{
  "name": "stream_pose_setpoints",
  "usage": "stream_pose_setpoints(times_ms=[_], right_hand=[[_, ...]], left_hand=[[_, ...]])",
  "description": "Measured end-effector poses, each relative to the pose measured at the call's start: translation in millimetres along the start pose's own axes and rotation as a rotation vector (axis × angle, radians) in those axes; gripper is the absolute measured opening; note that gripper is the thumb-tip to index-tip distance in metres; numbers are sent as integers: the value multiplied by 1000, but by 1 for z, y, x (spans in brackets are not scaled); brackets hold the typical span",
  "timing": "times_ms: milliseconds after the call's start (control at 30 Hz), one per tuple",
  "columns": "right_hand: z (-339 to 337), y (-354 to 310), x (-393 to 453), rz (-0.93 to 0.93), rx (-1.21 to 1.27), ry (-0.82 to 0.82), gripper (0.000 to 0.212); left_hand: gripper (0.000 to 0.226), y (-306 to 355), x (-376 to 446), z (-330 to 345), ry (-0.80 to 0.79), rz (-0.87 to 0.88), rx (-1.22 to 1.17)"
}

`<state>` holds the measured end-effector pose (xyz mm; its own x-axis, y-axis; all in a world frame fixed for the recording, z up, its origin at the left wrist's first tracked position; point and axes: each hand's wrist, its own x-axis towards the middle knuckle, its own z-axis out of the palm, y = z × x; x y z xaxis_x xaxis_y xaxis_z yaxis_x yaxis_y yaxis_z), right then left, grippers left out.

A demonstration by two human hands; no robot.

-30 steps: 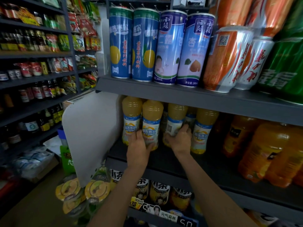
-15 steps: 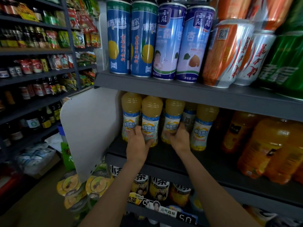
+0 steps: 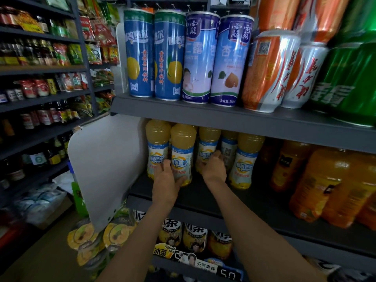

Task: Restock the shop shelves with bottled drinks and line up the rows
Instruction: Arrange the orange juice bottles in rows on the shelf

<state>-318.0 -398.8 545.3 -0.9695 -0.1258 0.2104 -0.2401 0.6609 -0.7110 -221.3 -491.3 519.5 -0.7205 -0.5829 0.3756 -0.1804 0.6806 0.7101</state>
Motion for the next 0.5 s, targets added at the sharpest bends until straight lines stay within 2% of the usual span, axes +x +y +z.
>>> stream_pose_setpoints(times_ms=[133,267,367,433,500], right_hand=[[-13,8,-17,-109,-9,72,58],[-45,23,-38,-392,43,449,52],[-64,36,-42,-289,73,609,60],[-71,45,-34,-142,128,513,69],[-75,55,-26,-51,212,311,68]], left_hand=[[63,0,-1,0,-3,8,-4],[63,-1,-1,1,4,15,-24],[63,1,-1,1,4,8,-33],[63,2,-1,1,3,6,-33],[63,2,-1,1,-1,-5,-32]])
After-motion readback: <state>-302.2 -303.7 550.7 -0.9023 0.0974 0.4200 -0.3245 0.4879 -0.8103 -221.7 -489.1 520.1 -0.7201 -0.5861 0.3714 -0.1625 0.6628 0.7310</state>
